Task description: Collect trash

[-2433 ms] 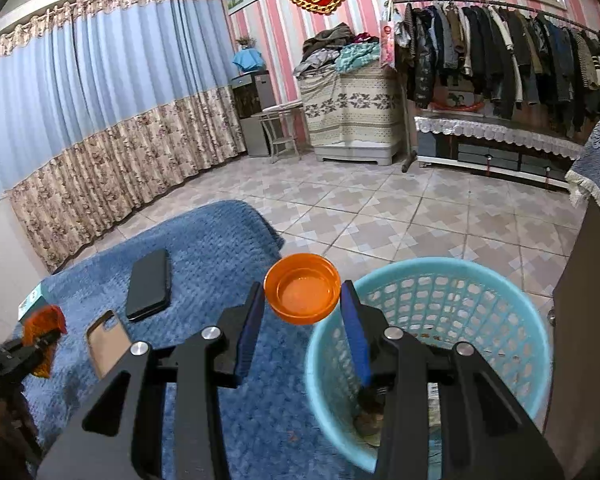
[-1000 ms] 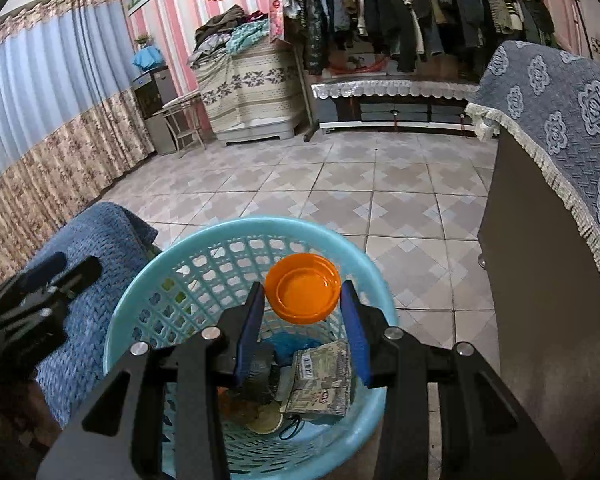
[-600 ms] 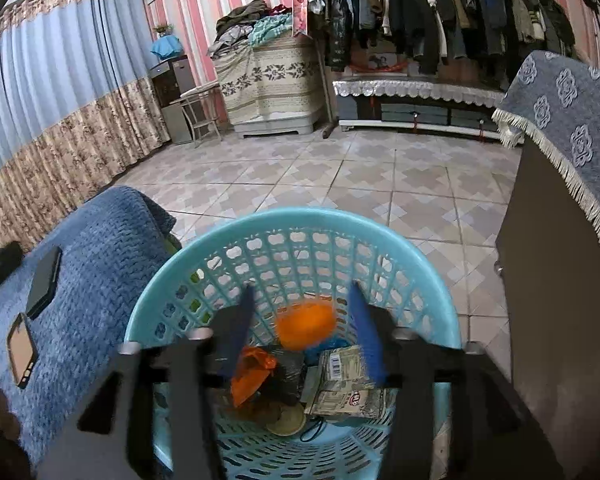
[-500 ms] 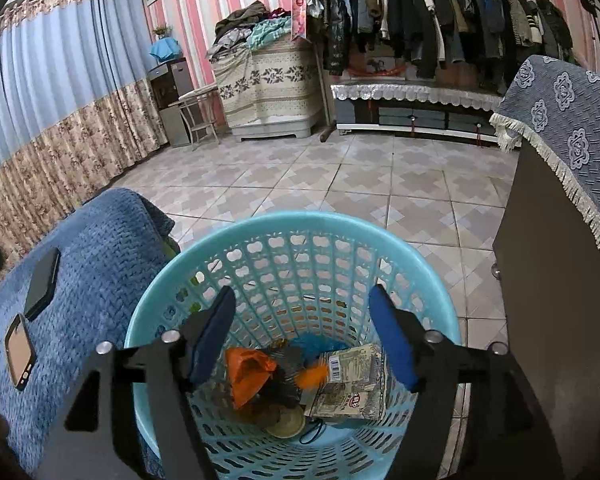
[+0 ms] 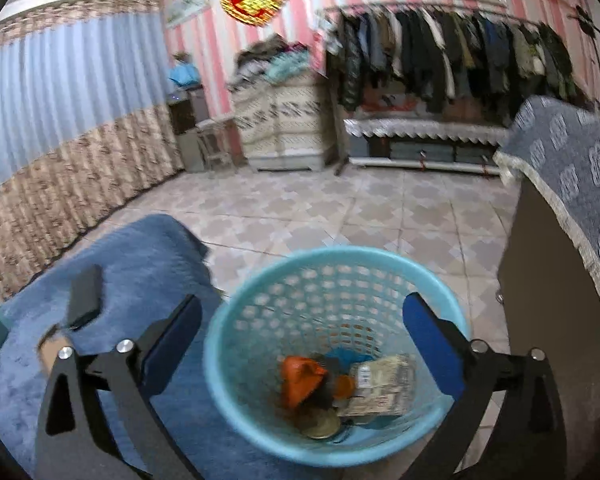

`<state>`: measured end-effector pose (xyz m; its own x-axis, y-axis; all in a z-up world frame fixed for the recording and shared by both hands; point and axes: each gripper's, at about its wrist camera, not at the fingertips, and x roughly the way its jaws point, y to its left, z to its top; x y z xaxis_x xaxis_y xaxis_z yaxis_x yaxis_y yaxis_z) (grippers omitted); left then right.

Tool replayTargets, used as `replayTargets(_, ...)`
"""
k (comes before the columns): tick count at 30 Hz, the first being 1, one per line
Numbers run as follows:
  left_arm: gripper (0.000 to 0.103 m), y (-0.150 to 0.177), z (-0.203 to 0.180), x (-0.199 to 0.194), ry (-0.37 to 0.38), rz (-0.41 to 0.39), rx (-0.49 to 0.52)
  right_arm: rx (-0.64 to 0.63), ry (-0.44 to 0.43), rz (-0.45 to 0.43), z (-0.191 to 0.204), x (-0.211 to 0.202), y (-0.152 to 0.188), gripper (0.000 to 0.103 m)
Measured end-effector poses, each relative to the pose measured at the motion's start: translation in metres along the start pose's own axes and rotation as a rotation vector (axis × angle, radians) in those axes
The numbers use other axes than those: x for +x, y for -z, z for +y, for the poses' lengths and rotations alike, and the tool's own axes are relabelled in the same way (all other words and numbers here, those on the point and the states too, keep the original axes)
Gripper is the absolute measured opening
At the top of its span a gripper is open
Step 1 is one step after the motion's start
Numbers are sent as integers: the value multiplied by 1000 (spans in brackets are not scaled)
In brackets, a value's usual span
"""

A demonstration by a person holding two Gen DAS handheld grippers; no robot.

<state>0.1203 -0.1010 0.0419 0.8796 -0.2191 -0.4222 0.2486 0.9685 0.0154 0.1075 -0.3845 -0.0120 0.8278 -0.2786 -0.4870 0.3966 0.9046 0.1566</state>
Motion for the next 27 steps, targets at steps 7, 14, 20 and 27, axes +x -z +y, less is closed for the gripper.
replayTargets(7,98,25,43,-44,-119,-24,-49,-96,-151,-39,63,-48,23,98)
replayTargets(14,98,61,68,-73,-195,-40,-37,-150,-245,-70,103,-85,58,98)
replayTargets(20,98,83,79,-82,-184,-17,-69,-241,-269,-76,128,-106,94,98)
replayTargets(27,98,93,70,-83,-181,-5,-59,-305,-270,-109,137,-114,101,98)
